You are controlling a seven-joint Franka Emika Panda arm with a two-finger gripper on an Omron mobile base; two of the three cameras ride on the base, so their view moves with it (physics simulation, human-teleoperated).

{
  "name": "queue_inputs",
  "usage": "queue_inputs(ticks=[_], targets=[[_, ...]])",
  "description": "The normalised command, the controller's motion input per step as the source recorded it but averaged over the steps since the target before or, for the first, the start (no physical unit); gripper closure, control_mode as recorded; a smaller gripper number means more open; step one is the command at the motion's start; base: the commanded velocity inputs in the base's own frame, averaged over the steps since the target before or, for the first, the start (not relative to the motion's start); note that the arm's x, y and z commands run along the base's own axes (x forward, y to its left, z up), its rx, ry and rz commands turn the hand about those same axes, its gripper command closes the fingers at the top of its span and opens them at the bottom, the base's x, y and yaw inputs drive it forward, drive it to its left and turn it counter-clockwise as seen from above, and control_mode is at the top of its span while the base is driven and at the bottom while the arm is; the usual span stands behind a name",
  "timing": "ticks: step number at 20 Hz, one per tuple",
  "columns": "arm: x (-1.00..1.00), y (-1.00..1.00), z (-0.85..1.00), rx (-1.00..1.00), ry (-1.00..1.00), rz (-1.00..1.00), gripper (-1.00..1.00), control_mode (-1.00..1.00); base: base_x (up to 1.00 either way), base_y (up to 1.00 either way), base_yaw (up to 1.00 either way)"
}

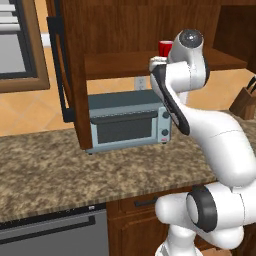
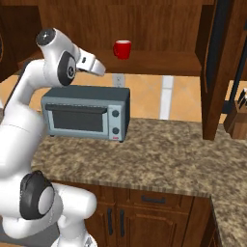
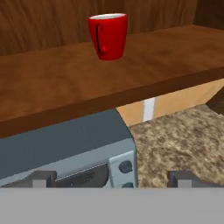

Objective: Gather all objects into one cabinet and sort the glasses and bowls to opposite sides.

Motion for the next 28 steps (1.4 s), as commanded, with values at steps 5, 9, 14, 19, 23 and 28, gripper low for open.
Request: queue_inputs(ticks=[5, 9, 14, 19, 23, 28], targets=[[0.74, -0.10, 0.32, 0.00, 0.00, 0.00, -1.00, -1.00, 0.00, 0.00, 0.00], [0.84, -0.18, -0.01, 0.00, 0.00, 0.00, -1.00, -1.00, 0.00, 0.00, 0.00], [0.53, -0.25, -0.05, 0.00, -0.06, 0.00, -1.00, -1.00, 0.00, 0.00, 0.00], [0.73, -0.08, 0.00, 0.00, -0.03, 0.00, -1.00, -1.00, 0.00, 0.00, 0.00], [0.22, -0.04, -0.07, 0.00, -0.12, 0.00, -1.00, -1.00, 0.00, 0.00, 0.00], [0.21, -0.04, 0.01, 0.00, -0.02, -0.02, -1.00, -1.00, 0.00, 0.00, 0.00]])
